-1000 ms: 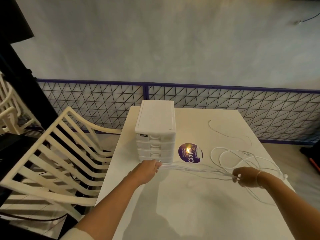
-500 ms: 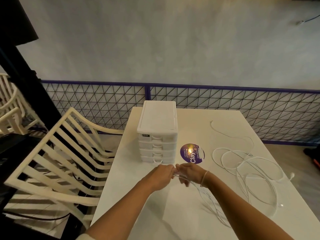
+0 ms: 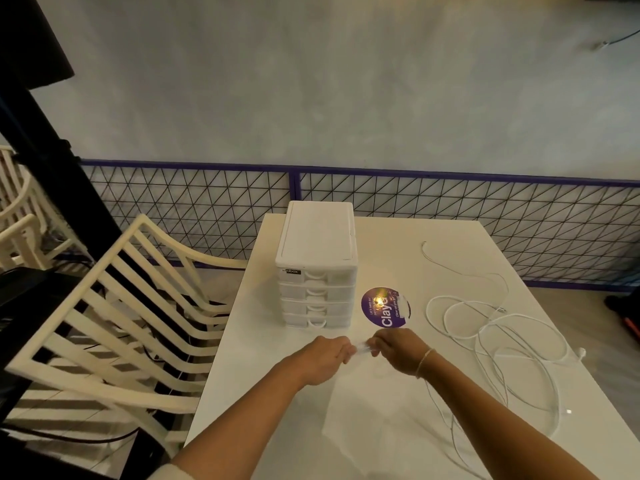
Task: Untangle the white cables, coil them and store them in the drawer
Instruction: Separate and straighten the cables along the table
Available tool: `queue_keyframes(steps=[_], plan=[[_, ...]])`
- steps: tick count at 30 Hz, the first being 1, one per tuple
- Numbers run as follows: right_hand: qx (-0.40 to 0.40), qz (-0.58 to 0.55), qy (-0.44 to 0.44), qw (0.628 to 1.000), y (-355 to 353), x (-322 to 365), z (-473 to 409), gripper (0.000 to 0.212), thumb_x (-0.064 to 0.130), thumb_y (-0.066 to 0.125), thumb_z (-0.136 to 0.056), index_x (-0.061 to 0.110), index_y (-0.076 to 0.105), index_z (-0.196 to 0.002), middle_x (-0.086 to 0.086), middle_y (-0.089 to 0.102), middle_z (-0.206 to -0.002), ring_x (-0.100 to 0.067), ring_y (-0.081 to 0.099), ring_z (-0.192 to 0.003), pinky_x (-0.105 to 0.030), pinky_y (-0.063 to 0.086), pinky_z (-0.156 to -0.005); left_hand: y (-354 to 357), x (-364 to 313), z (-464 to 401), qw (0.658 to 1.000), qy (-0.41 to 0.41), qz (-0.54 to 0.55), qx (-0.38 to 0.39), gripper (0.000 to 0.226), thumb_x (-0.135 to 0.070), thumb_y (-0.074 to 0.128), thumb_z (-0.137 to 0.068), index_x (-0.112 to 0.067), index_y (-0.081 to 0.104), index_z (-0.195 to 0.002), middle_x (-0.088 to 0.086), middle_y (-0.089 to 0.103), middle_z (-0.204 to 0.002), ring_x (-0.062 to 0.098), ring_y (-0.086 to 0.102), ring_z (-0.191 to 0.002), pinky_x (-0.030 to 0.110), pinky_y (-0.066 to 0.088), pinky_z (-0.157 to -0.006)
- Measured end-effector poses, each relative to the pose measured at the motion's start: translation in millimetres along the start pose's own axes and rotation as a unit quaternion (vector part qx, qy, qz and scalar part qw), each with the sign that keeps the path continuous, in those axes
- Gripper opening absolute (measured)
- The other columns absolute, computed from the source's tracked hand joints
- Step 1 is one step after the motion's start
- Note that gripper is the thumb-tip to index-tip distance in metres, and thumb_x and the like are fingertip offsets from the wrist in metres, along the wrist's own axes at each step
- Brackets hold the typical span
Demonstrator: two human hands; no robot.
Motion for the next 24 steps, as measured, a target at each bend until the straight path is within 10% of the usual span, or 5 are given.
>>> queue_keyframes(steps=[8, 13, 19, 24], plan=[[0.067, -0.033, 0.014, 0.997, -1.0, -0.3, 1.3, 0.035, 0.022, 0.037, -0.1, 0.002, 0.066, -0.105, 0.014, 0.043, -0.068, 0.0, 0.038, -0.062, -0.007, 0.031, -0.059, -6.8, 2.3, -1.4, 0.999, 0.006, -0.033, 0.001, 0.028, -0.038, 0.029, -0.101, -0.021, 0.05, -0.093, 0.008, 0.058, -0.101, 0.023, 0.053, -0.088, 0.03, 0.036, -0.071], [0.007, -0.063, 0.03, 0.998, -5.6, -6.8, 0.2, 0.033, 0.021, 0.04, -0.1, 0.004, 0.068, -0.105, 0.011, 0.048, -0.069, -0.003, 0.04, -0.063, -0.01, 0.033, -0.059, -1.6, 1.8, -0.3, 1.0, 0.005, -0.026, -0.009, 0.03, -0.037, 0.026, -0.102, -0.017, 0.045, -0.09, 0.005, 0.05, -0.089, 0.02, 0.044, -0.074, 0.028, 0.031, -0.059], [0.085, -0.045, 0.007, 0.995, 18.4, 14.1, -2.4, 0.035, 0.027, 0.039, -0.099, 0.01, 0.07, -0.102, -0.003, 0.063, -0.094, -0.007, 0.047, -0.075, -0.017, 0.038, -0.073, -15.4, 25.5, -13.4, 0.988, -0.003, -0.151, -0.028, 0.03, -0.036, 0.036, -0.101, -0.021, 0.06, -0.112, 0.007, 0.062, -0.11, 0.026, 0.056, -0.102, 0.035, 0.045, -0.085], [0.036, -0.067, 0.054, 0.996, 4.6, -2.4, -2.9, 0.041, 0.031, 0.033, -0.101, 0.023, 0.051, -0.065, 0.01, 0.047, -0.068, -0.003, 0.042, -0.065, -0.007, 0.03, -0.061, -15.9, 22.5, -11.6, 0.988, 0.001, -0.144, -0.048, 0.044, -0.049, 0.029, -0.099, -0.018, 0.058, -0.108, 0.01, 0.063, -0.104, 0.025, 0.054, -0.091, 0.032, 0.037, -0.07]])
Point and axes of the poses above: each hand's wrist, its own z-axis away from the middle knuckle, its own y-axis out of the palm, x = y × z, the point moved 5 cm from there along -z, towards the middle knuckle
